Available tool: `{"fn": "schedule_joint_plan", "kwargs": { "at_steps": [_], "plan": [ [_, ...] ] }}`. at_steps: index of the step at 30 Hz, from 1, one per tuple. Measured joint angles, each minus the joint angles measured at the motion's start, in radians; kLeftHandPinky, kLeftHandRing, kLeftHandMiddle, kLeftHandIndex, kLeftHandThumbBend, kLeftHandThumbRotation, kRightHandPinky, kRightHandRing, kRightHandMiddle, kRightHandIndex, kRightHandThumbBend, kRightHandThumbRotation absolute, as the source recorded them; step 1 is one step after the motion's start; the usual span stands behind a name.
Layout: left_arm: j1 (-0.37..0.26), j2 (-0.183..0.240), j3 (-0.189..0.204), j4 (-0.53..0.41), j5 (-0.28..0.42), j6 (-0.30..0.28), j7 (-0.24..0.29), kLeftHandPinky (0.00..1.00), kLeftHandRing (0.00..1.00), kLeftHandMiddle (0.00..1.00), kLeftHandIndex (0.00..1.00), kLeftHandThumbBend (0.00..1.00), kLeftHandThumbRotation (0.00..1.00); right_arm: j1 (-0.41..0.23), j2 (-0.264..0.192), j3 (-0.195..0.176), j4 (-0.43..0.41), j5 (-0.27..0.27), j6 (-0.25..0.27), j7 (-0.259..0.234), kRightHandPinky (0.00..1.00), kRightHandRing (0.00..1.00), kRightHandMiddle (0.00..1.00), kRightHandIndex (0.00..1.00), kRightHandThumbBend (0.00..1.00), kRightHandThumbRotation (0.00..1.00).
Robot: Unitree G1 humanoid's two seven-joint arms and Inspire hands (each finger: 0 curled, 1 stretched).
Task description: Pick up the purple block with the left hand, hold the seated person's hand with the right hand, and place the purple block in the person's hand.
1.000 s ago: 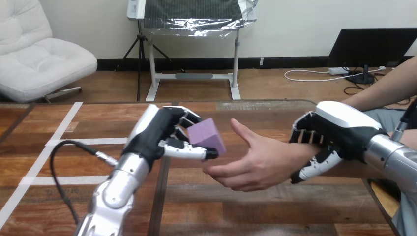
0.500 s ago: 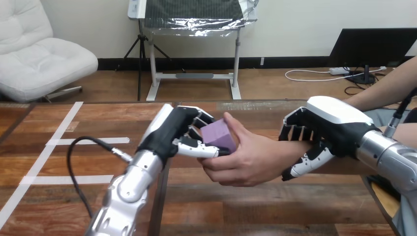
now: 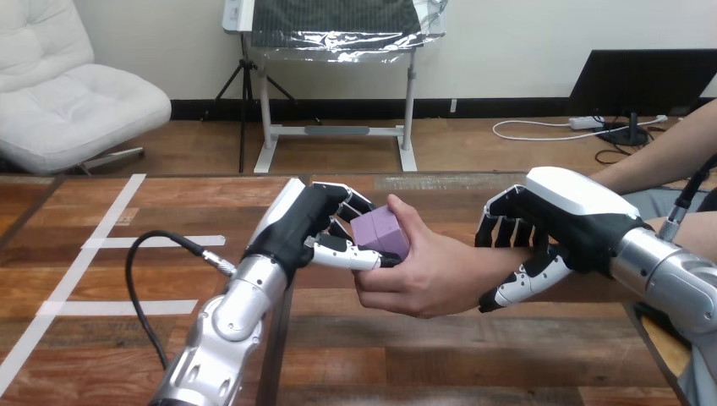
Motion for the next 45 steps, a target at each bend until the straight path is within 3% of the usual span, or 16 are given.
{"fn": "schedule_joint_plan", "kwargs": {
  "at_steps": [15, 33, 45],
  "plan": [
    [-0.041, -0.028, -0.014, 0.09, 0.016, 0.0, 0.009, 0.31, 0.37, 0.43, 0.47, 0.62, 0.0, 0.02, 0.003, -0.002, -0.005, 0.0, 0.01, 0.001, 0.36, 0.42, 0.48, 0.52, 0.9, 0.21],
    [-0.051, -0.035, -0.034, 0.103, 0.03, 0.0, 0.004, 0.37, 0.45, 0.49, 0.5, 0.64, 0.01, 0.046, 0.003, -0.02, -0.021, 0.001, 0.02, 0.014, 0.38, 0.44, 0.49, 0.53, 0.9, 0.23],
    [-0.038, -0.027, -0.034, 0.039, 0.027, 0.03, -0.052, 0.49, 0.58, 0.61, 0.61, 0.65, 0.34, 0.05, 0.002, -0.039, -0.03, 0.017, 0.018, 0.049, 0.44, 0.51, 0.57, 0.6, 0.93, 0.34]
  ]
}}
